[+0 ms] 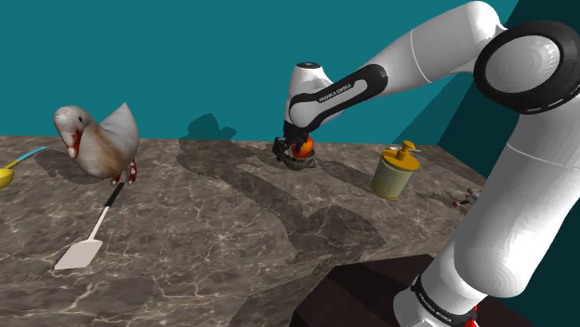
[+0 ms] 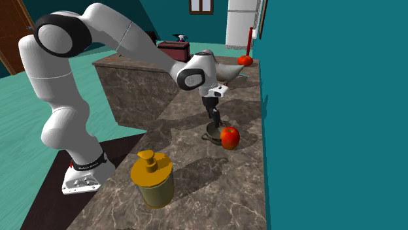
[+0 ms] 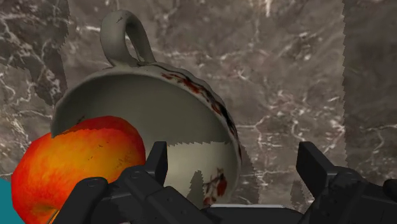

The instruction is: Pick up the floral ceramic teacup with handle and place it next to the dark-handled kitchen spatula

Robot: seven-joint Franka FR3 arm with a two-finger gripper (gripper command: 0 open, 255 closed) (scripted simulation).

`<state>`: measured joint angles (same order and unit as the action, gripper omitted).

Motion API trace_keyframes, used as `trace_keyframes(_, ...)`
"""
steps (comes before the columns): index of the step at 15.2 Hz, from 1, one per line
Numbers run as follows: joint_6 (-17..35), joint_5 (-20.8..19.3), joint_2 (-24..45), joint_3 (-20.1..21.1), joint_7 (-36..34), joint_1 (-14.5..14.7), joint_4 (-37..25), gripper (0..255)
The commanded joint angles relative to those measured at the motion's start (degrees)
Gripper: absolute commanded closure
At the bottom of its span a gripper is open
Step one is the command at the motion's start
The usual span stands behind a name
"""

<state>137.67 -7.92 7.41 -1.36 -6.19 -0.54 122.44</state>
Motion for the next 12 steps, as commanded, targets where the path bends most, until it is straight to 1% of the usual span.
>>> trace_keyframes(1, 0.58, -0.05, 0.37, -0.03, -0.04, -0.03, 0.17, 0)
trace_keyframes(7, 0.57, -0.05, 0.37, -0.03, -0.03, -0.03, 0.17, 0)
trace_keyframes(8, 0.57, -0.05, 0.37, -0.03, -0.03, -0.03, 0.17, 255)
trace_keyframes(12, 0.56, -0.05, 0.37, -0.03, -0.04, -0.03, 0.17, 255)
